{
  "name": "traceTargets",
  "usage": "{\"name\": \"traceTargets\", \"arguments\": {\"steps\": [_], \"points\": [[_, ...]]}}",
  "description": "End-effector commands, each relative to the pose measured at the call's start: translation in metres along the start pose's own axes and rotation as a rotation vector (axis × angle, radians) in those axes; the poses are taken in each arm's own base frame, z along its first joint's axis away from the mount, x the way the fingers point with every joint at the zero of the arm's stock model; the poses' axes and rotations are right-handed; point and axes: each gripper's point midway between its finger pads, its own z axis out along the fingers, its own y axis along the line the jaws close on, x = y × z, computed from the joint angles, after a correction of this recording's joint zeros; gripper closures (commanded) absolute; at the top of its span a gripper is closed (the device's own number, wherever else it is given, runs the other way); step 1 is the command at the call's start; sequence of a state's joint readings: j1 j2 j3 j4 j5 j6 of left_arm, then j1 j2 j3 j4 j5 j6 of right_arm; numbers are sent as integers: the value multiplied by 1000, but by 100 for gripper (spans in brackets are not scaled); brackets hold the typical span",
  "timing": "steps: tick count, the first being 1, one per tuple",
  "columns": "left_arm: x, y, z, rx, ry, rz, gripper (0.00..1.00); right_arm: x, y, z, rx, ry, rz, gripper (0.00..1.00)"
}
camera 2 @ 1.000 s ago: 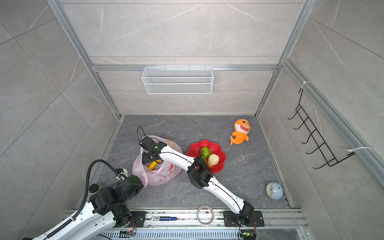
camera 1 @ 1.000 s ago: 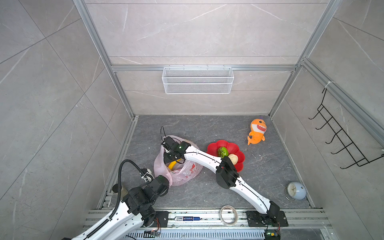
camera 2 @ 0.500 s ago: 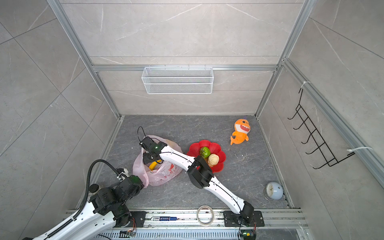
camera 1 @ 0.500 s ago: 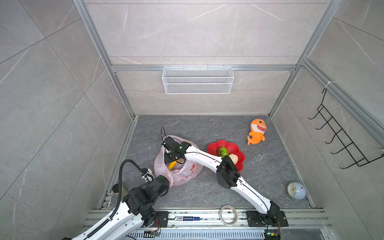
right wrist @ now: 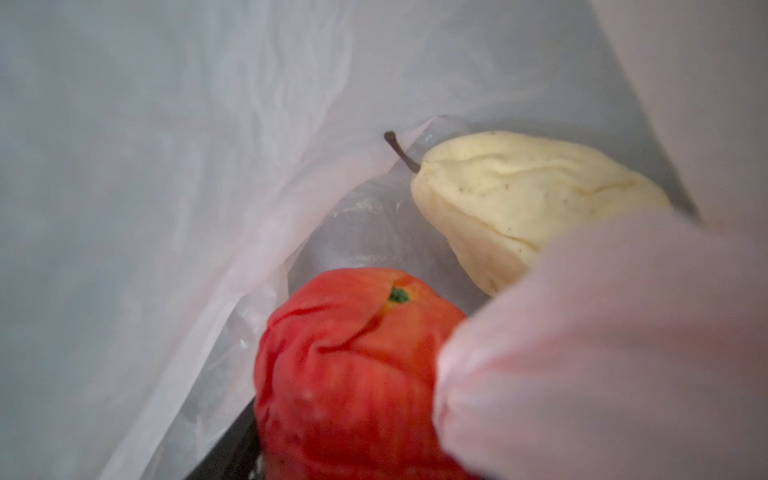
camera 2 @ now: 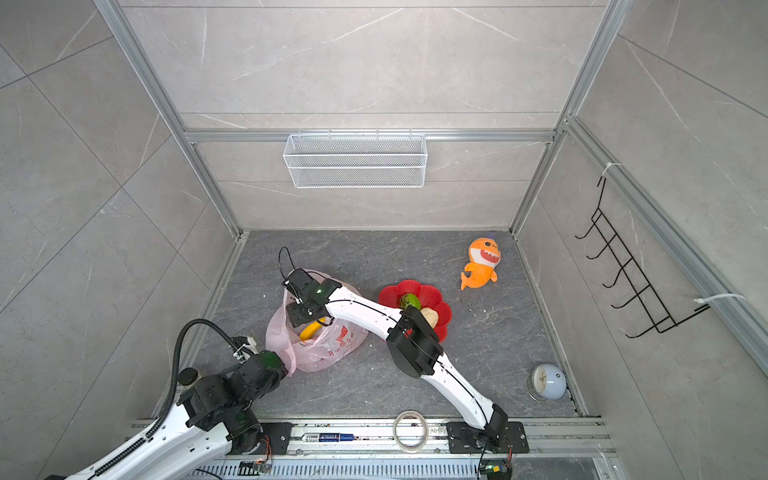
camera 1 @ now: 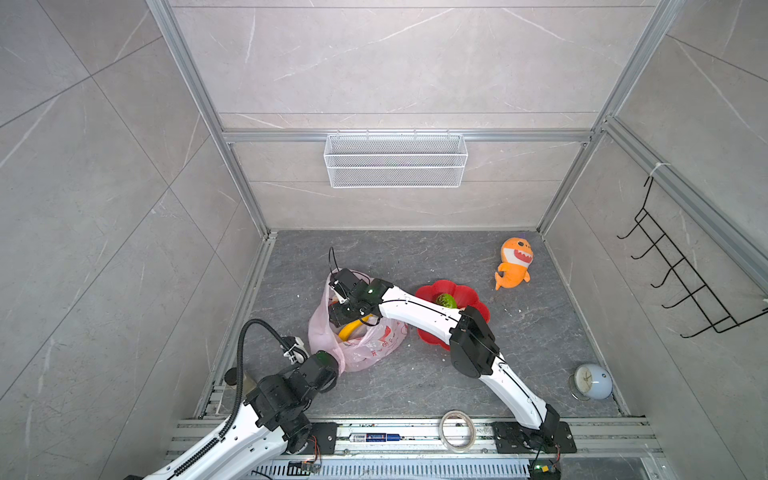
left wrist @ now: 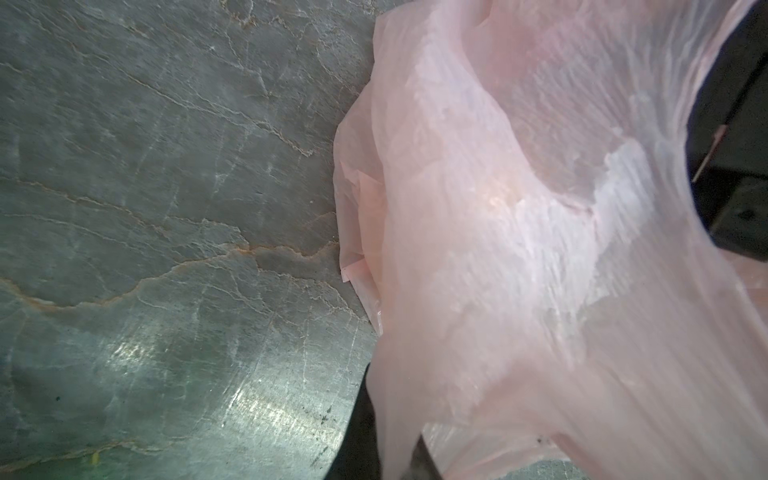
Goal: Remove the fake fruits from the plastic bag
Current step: 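Lower the right gripper onto the red apple and grasp it, then lift the red apple out of the bag toward the red bowl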
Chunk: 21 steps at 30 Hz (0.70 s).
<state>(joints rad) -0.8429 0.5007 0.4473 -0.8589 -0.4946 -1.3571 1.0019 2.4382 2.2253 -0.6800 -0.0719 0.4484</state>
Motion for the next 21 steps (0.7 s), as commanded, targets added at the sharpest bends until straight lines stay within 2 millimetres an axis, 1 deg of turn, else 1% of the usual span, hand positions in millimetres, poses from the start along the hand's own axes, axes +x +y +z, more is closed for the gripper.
{"name": "traceTargets", "arguments": {"steps": [1, 6, 9, 14, 18, 21], "points": [[-7, -6, -3, 15, -31, 13, 100, -5, 6, -16, -20, -29, -24, 49], [-7, -7, -2, 13, -29, 17, 100, 2, 4, -20, -16, -14, -27, 50], [-7, -8, -2, 15, -31, 17, 100, 4, 4, -29, -18, -12, -27, 50], [-6, -11, 1, 25, -30, 20, 100, 5, 3, -55, -13, -25, -40, 50], [-5, -14, 2, 36, -30, 24, 100, 4, 9, -81, -42, -42, -50, 50], [-5, -17, 3, 43, -32, 28, 100, 4, 14, -96, -68, -51, -56, 50]]}}
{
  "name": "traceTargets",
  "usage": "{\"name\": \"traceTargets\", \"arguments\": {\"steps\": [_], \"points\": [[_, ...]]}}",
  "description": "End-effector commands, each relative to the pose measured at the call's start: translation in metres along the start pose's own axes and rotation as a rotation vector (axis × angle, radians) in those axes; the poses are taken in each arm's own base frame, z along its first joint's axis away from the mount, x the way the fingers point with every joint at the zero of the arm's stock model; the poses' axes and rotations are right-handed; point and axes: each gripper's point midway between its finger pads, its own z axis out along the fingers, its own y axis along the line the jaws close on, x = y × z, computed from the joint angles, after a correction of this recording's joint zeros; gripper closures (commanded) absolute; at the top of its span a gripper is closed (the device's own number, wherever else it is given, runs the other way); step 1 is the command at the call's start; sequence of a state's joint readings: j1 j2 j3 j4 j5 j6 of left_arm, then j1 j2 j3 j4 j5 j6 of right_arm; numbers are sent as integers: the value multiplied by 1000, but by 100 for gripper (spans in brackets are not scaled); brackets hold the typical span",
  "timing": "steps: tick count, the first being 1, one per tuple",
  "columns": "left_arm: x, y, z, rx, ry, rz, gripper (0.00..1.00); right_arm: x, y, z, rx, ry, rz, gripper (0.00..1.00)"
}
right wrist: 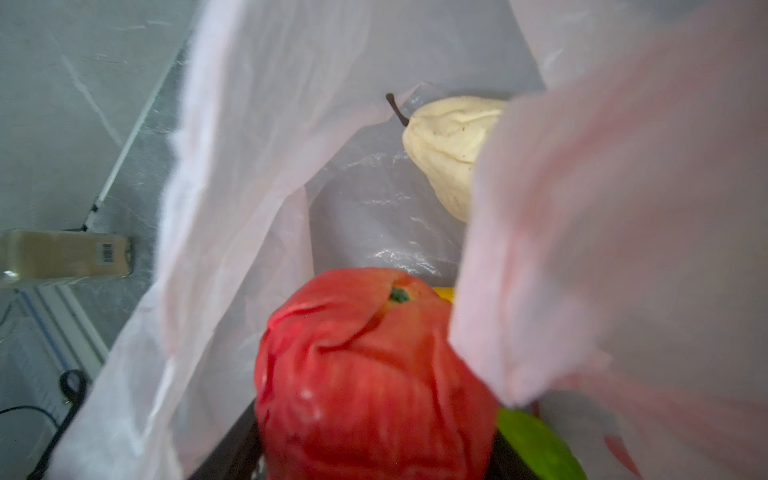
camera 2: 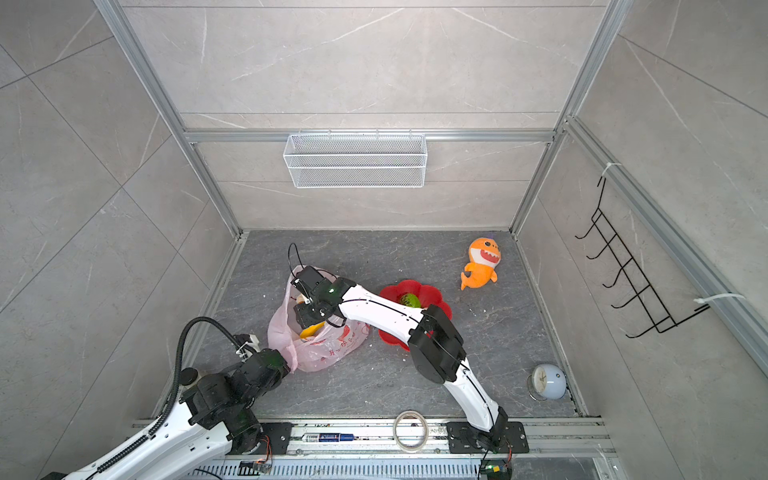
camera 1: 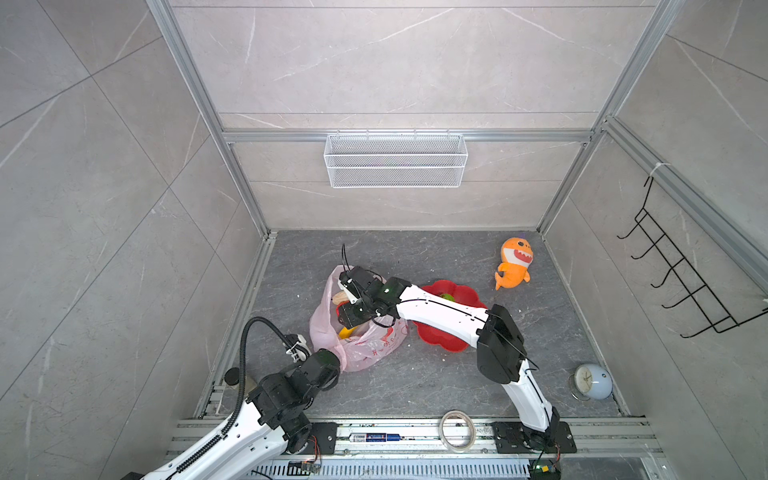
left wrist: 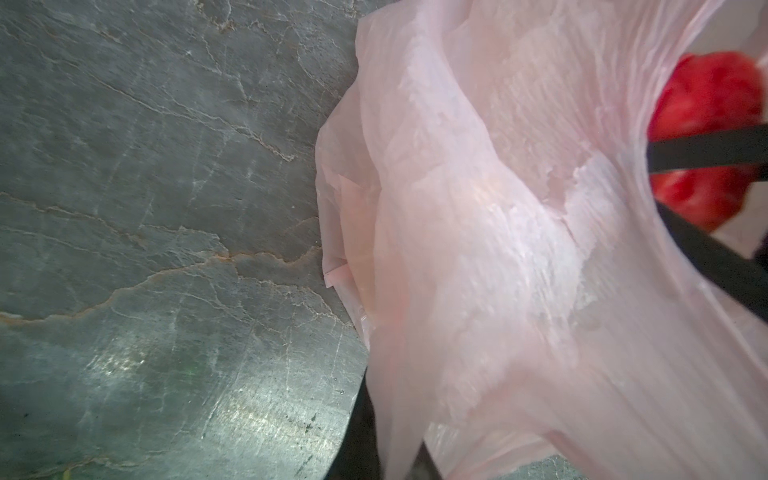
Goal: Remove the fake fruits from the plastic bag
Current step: 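Lift the red apple out of the bag toward the red bowl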
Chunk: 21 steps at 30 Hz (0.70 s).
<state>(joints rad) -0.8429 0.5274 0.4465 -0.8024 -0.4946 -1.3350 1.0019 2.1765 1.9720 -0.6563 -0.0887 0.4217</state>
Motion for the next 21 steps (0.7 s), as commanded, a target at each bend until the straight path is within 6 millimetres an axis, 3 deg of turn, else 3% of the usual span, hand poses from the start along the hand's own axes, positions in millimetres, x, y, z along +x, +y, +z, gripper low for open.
{"name": "traceTargets", "arguments": {"steps": [1, 12, 17, 21], "points": [[-5, -8, 1, 22, -27, 22, 100, -7, 13, -32, -49, -33, -28, 50], [-6, -12, 3, 60, -43, 28, 100, -10, 29, -91, -121, -55, -39, 50], [-5, -13, 4, 73, -48, 25, 100, -2, 22, -117, -102, -77, -28, 51], [-6, -15, 4, 73, -47, 36, 100, 7, 6, -142, -53, -114, -1, 51]]}}
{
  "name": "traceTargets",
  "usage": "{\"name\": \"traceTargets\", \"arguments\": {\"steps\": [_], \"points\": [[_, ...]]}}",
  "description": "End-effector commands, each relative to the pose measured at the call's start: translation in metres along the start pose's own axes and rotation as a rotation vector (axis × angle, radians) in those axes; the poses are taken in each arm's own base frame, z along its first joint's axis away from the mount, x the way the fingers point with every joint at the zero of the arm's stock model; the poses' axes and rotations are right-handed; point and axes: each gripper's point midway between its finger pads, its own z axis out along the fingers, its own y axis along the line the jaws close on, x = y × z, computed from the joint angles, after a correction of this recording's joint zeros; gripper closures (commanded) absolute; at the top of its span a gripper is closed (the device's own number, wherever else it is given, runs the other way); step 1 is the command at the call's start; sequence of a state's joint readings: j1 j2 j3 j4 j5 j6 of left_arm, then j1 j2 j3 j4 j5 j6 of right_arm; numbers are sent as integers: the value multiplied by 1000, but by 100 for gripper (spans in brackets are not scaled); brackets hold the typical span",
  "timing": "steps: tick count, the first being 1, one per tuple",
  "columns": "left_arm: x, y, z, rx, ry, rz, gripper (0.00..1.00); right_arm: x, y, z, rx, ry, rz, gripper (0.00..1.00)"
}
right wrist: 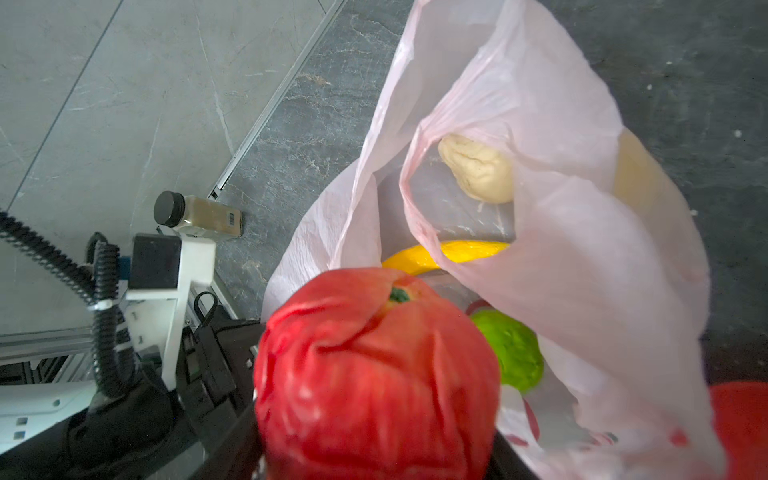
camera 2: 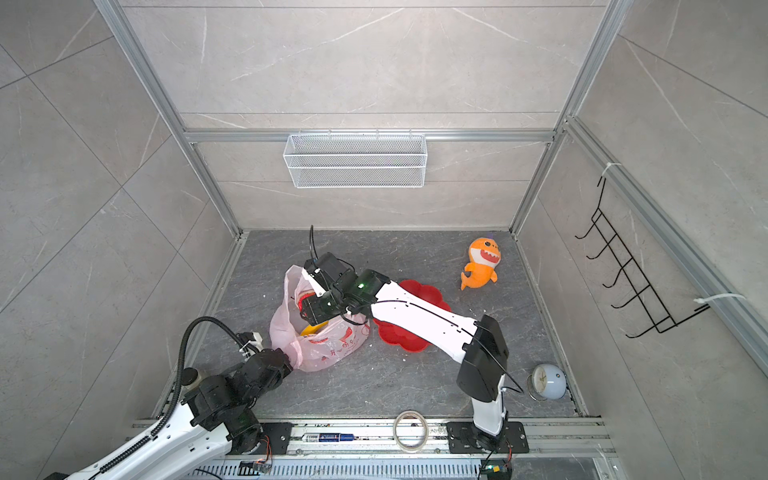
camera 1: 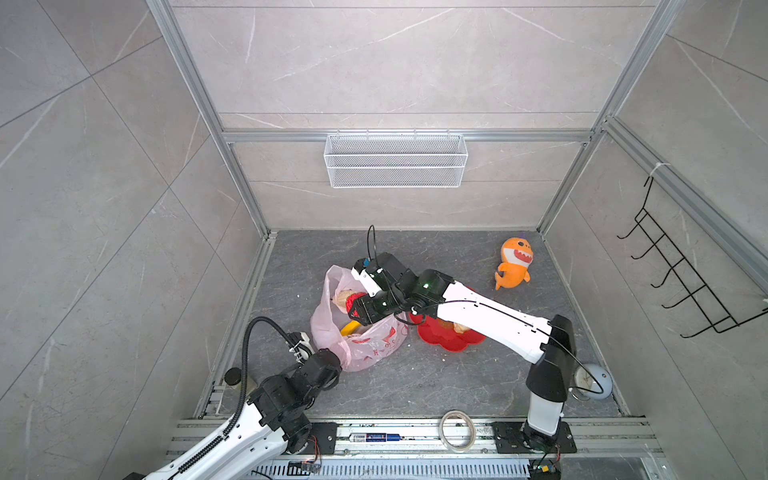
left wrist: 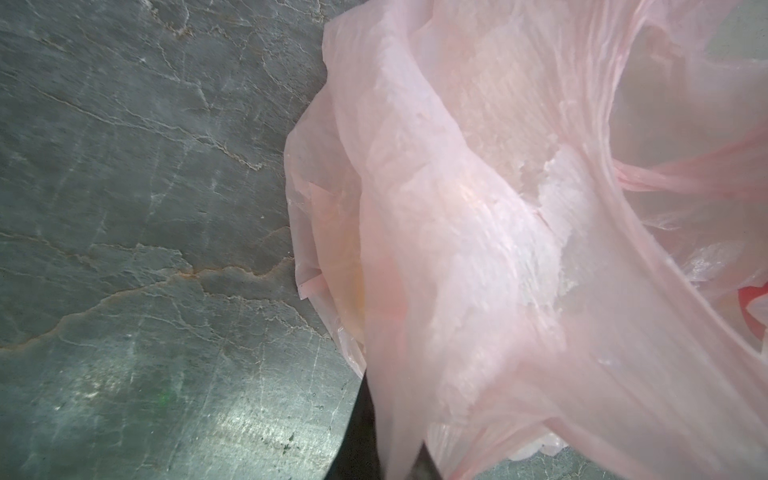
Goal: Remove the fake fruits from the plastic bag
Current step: 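Lift the red apple out of the bag toward the red bowl, then lower the red apple into the red bowl and open the right gripper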
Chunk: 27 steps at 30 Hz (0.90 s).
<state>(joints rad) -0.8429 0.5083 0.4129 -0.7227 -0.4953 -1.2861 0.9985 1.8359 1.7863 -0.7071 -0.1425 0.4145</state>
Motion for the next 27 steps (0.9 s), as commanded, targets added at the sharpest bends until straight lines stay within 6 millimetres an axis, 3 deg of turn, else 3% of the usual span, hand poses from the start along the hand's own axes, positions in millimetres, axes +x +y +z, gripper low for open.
{"name": "traceTargets", "arguments": {"steps": [1, 7, 13, 21, 27], "points": [[-6, -7, 0, 17, -31, 21, 100, 3, -14, -33, 52, -41, 22, 51], [-7, -15, 2, 35, -32, 35, 100, 22, -71, -65, 212, -56, 96, 51], [-7, -22, 2, 36, -22, 53, 100, 38, -165, -95, 401, -80, 244, 52], [-9, -22, 0, 36, -28, 56, 100, 56, -268, -94, 615, -1, 371, 53], [-9, -18, -2, 33, -32, 51, 100, 63, -310, -83, 677, 61, 418, 53]]}}
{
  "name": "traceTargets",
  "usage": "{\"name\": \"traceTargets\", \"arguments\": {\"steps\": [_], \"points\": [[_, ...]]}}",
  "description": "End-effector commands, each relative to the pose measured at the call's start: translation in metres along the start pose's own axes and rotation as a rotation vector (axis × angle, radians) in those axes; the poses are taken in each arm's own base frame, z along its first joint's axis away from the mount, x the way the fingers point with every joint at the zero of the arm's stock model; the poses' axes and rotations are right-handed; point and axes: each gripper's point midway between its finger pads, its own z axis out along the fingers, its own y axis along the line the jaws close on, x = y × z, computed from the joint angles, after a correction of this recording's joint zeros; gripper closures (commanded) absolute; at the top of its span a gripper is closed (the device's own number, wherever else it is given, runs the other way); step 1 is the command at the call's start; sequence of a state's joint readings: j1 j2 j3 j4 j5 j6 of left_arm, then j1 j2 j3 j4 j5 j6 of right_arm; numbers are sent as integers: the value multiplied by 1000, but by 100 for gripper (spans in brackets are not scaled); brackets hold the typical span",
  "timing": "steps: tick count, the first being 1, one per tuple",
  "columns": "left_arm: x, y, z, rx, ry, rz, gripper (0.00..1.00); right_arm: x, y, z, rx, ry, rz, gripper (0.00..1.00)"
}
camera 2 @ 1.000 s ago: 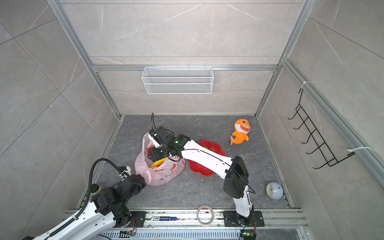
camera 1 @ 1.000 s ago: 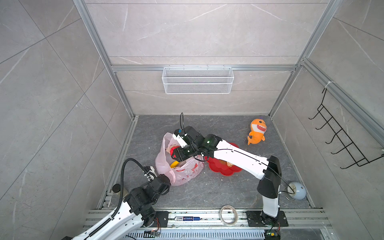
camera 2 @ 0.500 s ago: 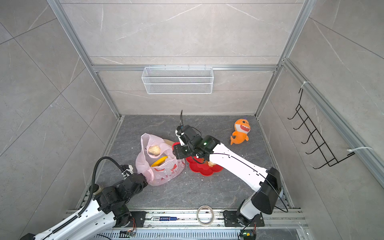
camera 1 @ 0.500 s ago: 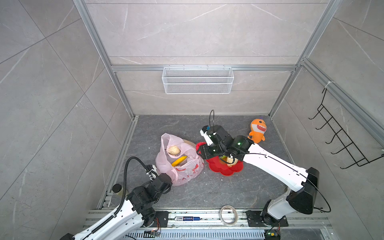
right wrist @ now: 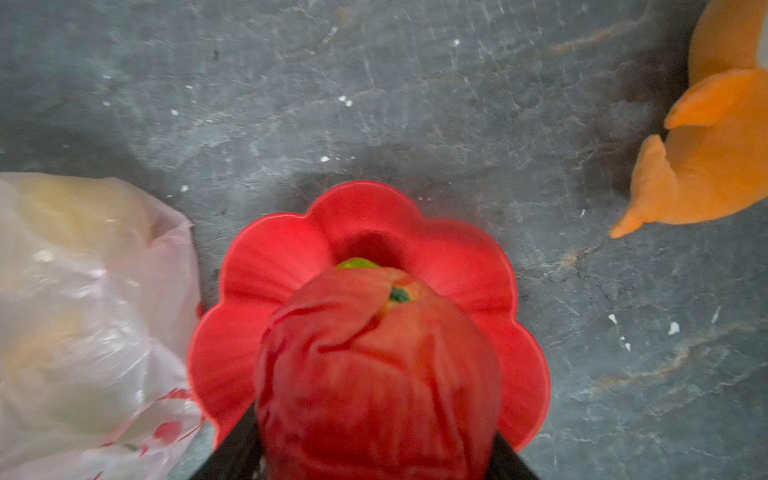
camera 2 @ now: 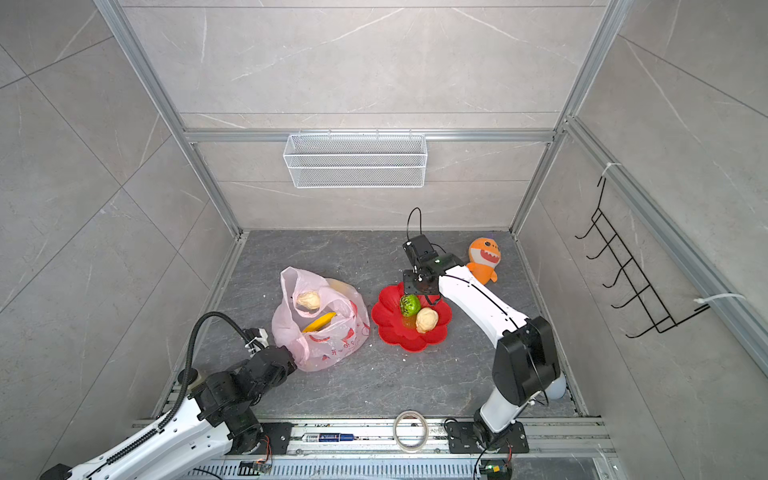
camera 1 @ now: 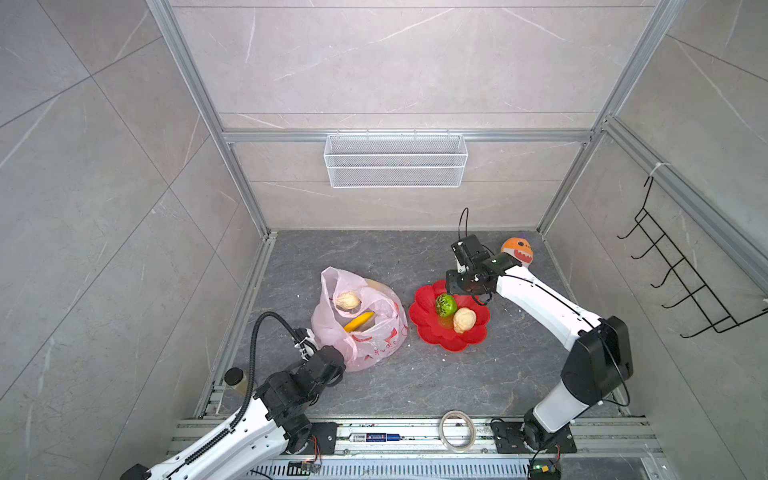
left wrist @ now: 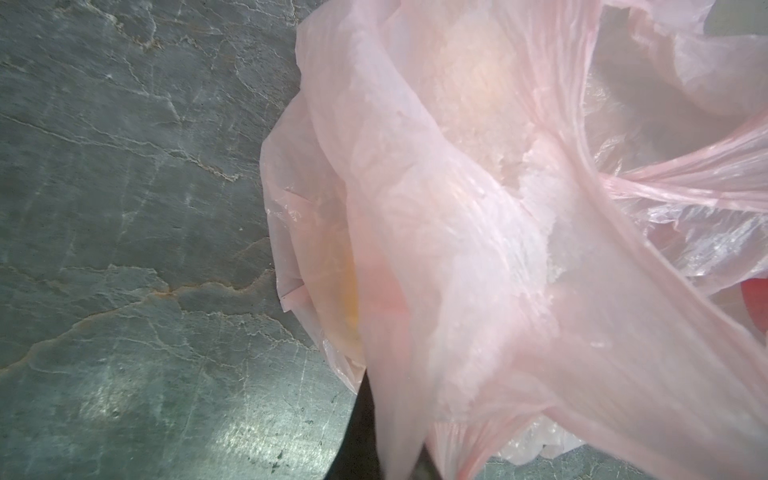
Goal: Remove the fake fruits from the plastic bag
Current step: 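Lower the red apple into the red bowl and open the right gripper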
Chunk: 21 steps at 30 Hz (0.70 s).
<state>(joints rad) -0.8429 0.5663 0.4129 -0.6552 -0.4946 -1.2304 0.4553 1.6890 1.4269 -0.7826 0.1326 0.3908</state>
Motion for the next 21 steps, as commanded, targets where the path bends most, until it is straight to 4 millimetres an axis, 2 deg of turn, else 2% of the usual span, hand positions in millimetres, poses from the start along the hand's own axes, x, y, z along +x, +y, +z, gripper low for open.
{"name": "traceTargets", "arguments": {"steps": [1, 4, 10, 21], "points": [[-11, -8, -8, 25, -31, -2, 100, -5, -12, 11, 51, 22, -17, 53], [-9, -6, -7, 19, -29, -1, 100, -5, -23, 24, 87, 54, -7, 53], [-9, -6, -7, 23, -27, -4, 100, 1, -33, 44, 118, 114, 0, 53], [-9, -4, -8, 20, -29, -7, 100, 18, -41, 61, 131, 170, 2, 52]]}}
